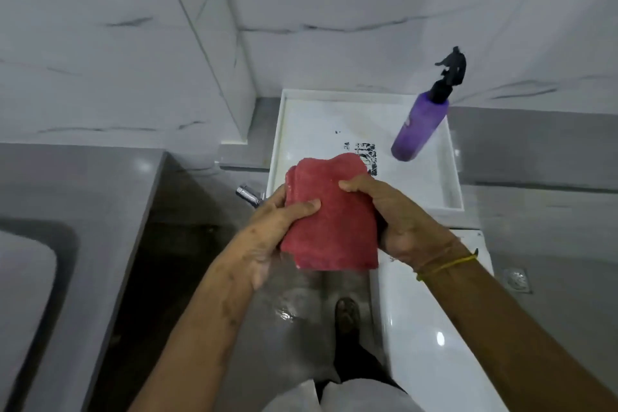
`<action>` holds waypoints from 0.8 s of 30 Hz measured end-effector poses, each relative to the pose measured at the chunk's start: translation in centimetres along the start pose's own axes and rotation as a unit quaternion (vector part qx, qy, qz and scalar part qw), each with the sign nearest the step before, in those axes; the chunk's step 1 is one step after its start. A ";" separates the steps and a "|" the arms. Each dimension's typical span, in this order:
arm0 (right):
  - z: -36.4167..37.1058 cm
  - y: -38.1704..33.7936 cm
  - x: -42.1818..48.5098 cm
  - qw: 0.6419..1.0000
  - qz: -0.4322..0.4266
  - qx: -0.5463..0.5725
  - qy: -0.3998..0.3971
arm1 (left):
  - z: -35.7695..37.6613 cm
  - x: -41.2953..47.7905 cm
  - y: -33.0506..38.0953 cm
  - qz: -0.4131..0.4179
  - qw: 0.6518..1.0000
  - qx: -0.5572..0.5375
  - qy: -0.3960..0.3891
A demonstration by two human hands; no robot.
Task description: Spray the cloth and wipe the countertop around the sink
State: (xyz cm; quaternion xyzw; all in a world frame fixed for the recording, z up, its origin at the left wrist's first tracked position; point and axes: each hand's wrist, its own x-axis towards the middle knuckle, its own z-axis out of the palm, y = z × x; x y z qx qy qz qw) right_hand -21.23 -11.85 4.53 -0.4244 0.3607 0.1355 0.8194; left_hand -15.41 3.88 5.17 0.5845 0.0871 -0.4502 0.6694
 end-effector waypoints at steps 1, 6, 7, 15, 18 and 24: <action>-0.3 -1.5 0.9 1.000 -0.018 -0.001 -0.015 | 0.4 1.5 0.9 0.010 1.000 0.006 0.003; -1.2 -7.1 7.9 0.994 -0.085 -0.063 0.030 | 1.2 10.4 5.0 0.009 0.998 0.025 0.050; -1.6 -7.1 9.5 0.989 -0.081 -0.110 0.052 | 1.0 12.0 4.8 -0.015 0.995 0.063 0.082; -2.8 -3.3 14.5 0.838 -0.135 -0.480 0.222 | -0.6 17.8 0.9 0.003 0.932 0.310 0.187; -2.1 -2.6 13.8 0.775 -0.145 -0.561 0.252 | -0.5 16.8 1.2 0.021 0.878 0.443 0.181; 1.2 -2.4 10.0 0.686 -0.217 -0.641 0.268 | -0.6 13.0 5.1 0.158 0.759 0.604 0.186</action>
